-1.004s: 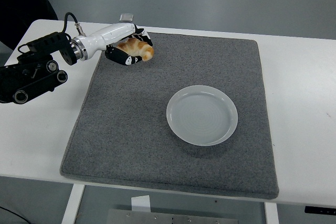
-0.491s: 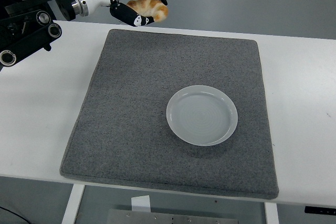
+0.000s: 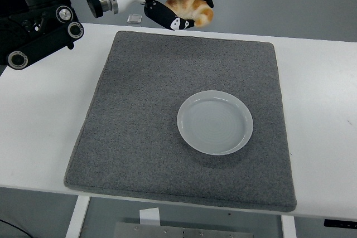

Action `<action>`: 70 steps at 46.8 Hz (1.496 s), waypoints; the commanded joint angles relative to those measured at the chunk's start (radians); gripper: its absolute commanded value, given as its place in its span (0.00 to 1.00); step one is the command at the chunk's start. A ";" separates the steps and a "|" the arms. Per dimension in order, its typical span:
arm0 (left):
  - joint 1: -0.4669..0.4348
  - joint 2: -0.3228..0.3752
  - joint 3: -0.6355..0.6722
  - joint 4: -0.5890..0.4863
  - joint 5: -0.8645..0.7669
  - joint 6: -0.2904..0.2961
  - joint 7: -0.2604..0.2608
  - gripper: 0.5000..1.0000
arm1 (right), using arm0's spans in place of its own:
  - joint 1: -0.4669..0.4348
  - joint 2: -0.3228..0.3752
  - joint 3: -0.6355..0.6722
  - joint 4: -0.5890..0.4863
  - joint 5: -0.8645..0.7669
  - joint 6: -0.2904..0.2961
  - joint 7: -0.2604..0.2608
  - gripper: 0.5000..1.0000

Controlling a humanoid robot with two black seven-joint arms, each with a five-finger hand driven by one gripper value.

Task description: Place the bread on the plate

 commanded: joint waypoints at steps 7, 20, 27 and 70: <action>-0.001 -0.040 0.020 -0.027 0.044 0.000 -0.003 0.00 | 0.000 0.000 -0.001 0.000 0.000 0.000 0.000 0.90; 0.029 -0.101 0.039 -0.026 0.179 0.005 -0.003 0.00 | 0.000 0.000 0.001 0.000 0.000 0.000 0.000 0.90; 0.060 -0.116 0.043 -0.024 0.193 0.011 -0.003 0.00 | 0.000 0.000 -0.001 0.000 0.000 0.000 0.000 0.90; 0.215 -0.259 0.241 0.100 0.319 0.270 -0.003 0.00 | 0.000 0.000 -0.001 0.000 0.000 0.000 0.000 0.90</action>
